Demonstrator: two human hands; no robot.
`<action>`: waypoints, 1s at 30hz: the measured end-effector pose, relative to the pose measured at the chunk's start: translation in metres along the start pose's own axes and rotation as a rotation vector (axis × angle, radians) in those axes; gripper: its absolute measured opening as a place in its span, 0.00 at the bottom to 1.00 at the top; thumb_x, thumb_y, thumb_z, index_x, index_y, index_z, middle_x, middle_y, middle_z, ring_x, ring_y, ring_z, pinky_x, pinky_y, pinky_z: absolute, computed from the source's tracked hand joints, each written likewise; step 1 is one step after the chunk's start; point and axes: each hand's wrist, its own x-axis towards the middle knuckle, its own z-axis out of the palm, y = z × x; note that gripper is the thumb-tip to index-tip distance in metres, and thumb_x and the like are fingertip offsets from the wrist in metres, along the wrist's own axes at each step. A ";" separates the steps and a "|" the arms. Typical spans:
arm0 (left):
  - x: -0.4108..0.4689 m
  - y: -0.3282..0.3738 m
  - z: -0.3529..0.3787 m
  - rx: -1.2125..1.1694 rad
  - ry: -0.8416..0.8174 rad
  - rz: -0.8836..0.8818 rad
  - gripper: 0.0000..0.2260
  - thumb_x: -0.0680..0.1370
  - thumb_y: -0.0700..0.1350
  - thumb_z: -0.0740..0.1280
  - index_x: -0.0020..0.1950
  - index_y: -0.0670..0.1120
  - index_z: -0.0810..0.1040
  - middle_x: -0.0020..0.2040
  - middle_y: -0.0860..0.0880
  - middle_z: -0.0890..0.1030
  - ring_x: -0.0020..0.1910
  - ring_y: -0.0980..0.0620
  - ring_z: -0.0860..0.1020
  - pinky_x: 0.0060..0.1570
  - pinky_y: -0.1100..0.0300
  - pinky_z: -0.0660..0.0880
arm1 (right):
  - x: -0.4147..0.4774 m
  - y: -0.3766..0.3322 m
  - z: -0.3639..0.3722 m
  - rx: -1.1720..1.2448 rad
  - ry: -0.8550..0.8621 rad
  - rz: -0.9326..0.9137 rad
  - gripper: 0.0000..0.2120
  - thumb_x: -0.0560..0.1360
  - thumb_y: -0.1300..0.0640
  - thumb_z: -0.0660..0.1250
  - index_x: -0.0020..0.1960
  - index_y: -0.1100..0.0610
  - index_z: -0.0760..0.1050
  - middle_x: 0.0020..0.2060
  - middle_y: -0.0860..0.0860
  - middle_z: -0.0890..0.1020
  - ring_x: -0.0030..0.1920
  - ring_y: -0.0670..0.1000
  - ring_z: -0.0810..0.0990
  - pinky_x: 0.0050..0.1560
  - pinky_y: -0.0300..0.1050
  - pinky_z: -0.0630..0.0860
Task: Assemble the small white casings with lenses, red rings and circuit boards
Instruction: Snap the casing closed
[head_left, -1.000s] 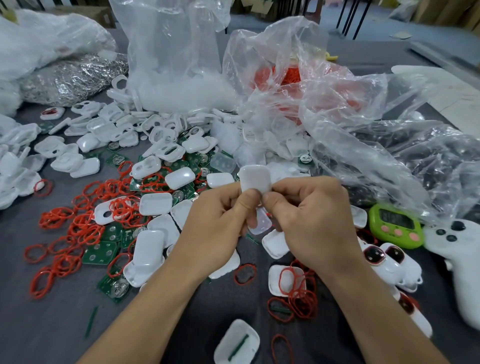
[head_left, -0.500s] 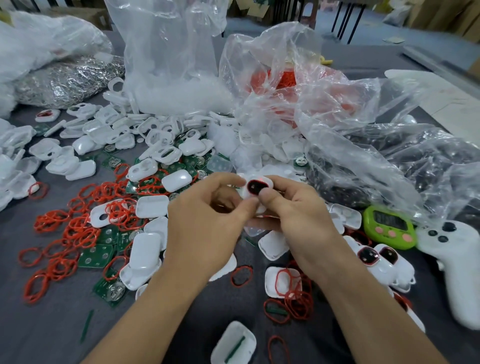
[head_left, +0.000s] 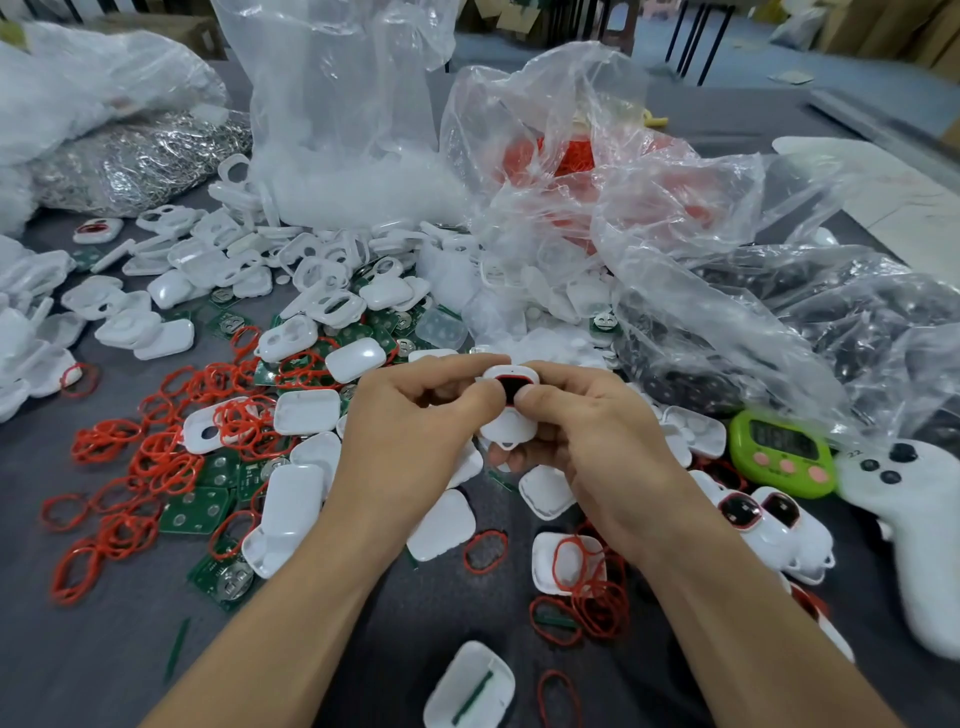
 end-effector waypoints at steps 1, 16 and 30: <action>0.000 -0.001 0.000 -0.012 0.003 -0.006 0.08 0.71 0.46 0.73 0.48 0.56 0.89 0.32 0.48 0.78 0.32 0.56 0.72 0.36 0.62 0.70 | 0.000 0.000 -0.001 0.000 0.002 0.002 0.13 0.80 0.65 0.62 0.49 0.57 0.86 0.39 0.58 0.86 0.33 0.54 0.83 0.33 0.42 0.80; -0.004 0.001 0.001 -0.047 -0.066 -0.071 0.09 0.78 0.40 0.72 0.48 0.53 0.90 0.39 0.47 0.88 0.32 0.45 0.85 0.34 0.58 0.81 | 0.003 0.007 -0.001 -0.086 -0.044 -0.040 0.11 0.72 0.61 0.66 0.48 0.52 0.85 0.38 0.53 0.84 0.35 0.52 0.82 0.38 0.46 0.79; -0.005 0.002 0.003 -0.109 -0.110 -0.095 0.10 0.79 0.36 0.70 0.53 0.47 0.89 0.39 0.46 0.87 0.32 0.47 0.85 0.33 0.65 0.79 | -0.001 0.002 0.001 -0.157 -0.021 -0.059 0.17 0.79 0.73 0.64 0.51 0.53 0.84 0.33 0.48 0.82 0.33 0.45 0.80 0.35 0.36 0.77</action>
